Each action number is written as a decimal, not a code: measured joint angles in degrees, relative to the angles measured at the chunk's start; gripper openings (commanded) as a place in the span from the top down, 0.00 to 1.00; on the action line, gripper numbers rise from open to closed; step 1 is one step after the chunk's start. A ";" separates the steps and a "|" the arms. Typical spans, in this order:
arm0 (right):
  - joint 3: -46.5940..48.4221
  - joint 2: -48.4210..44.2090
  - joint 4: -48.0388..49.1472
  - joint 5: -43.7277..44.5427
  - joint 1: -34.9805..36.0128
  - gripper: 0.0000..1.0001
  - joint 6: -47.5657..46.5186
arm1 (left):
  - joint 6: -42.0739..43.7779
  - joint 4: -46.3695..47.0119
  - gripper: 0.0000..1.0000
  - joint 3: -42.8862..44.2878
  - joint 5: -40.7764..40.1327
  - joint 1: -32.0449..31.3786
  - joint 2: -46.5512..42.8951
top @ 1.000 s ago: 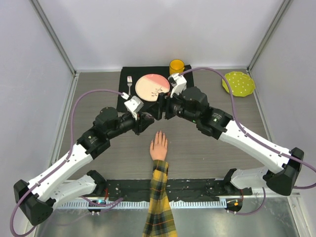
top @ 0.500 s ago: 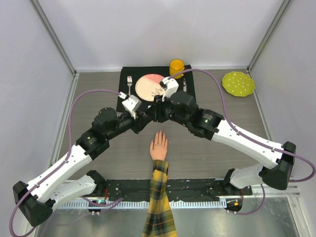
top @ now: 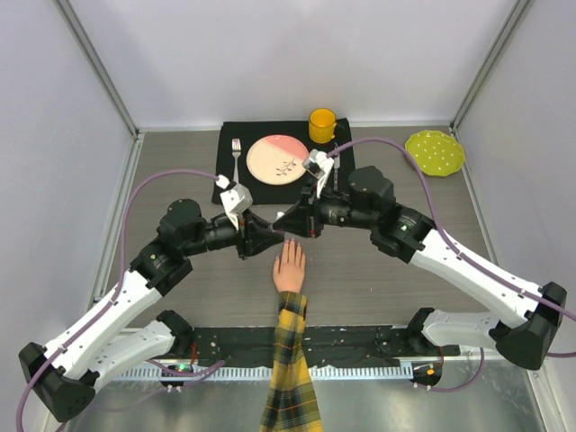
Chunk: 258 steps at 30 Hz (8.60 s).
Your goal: Paint the nails
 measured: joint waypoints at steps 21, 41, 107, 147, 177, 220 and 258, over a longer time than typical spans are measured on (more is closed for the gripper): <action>-4.20 -0.42 5.14 -2.80 -3.98 0.34 4.15 | 5.97 -5.86 1.00 4.46 -4.66 -0.92 2.38; 5.79 9.14 -2.97 27.08 4.70 0.68 11.15 | 11.19 -7.52 1.00 2.54 -20.57 -0.92 3.74; 13.86 6.47 -16.57 12.33 1.16 0.35 7.30 | 4.20 -1.95 1.00 1.64 -12.17 -0.11 0.44; 19.08 11.80 -19.06 10.91 1.51 0.64 5.68 | 5.95 -3.13 1.00 1.64 -11.69 -0.11 1.60; 24.11 14.51 -26.80 3.80 0.74 0.71 -0.04 | 10.21 -5.86 1.00 1.64 -8.04 -0.11 0.39; 18.82 7.96 -23.71 3.50 0.61 0.99 -5.68 | 11.85 -6.69 1.00 1.51 -1.05 -0.15 0.70; 18.82 6.47 -23.28 4.74 0.37 0.99 -5.57 | 11.91 -6.91 1.00 1.51 -2.19 -0.15 0.50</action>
